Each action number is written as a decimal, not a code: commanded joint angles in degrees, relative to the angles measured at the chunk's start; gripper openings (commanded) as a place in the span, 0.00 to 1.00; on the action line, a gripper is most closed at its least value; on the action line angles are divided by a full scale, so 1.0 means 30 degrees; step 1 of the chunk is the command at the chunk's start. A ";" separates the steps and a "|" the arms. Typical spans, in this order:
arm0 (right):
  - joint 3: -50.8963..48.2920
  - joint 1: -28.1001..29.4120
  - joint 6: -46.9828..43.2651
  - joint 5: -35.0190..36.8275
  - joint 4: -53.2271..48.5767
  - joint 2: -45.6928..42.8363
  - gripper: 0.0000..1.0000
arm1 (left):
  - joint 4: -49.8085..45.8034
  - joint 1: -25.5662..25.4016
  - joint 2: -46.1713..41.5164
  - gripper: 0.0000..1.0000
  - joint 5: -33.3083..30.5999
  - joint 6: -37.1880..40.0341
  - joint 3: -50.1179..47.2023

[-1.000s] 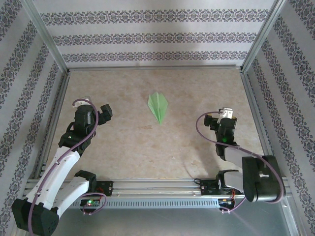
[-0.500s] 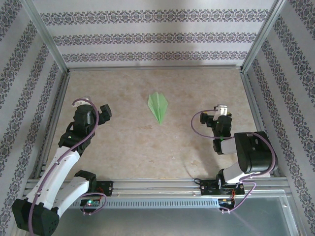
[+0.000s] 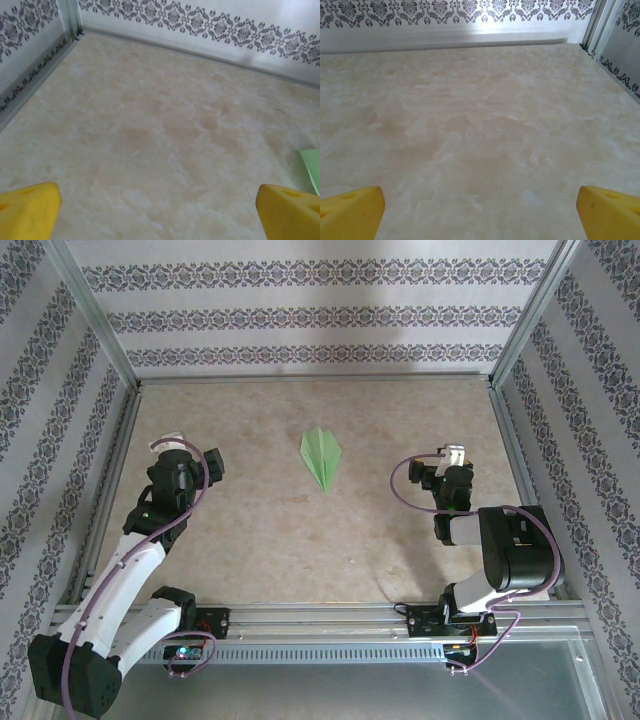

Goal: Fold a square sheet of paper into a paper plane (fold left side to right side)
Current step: Reset both arms

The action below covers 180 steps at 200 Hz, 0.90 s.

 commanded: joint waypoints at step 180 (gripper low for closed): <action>0.0211 0.0077 0.0105 -0.0049 0.0015 0.0041 0.98 | 1.8281 0.1479 0.9080 1.00 0.0522 0.7784 -0.5828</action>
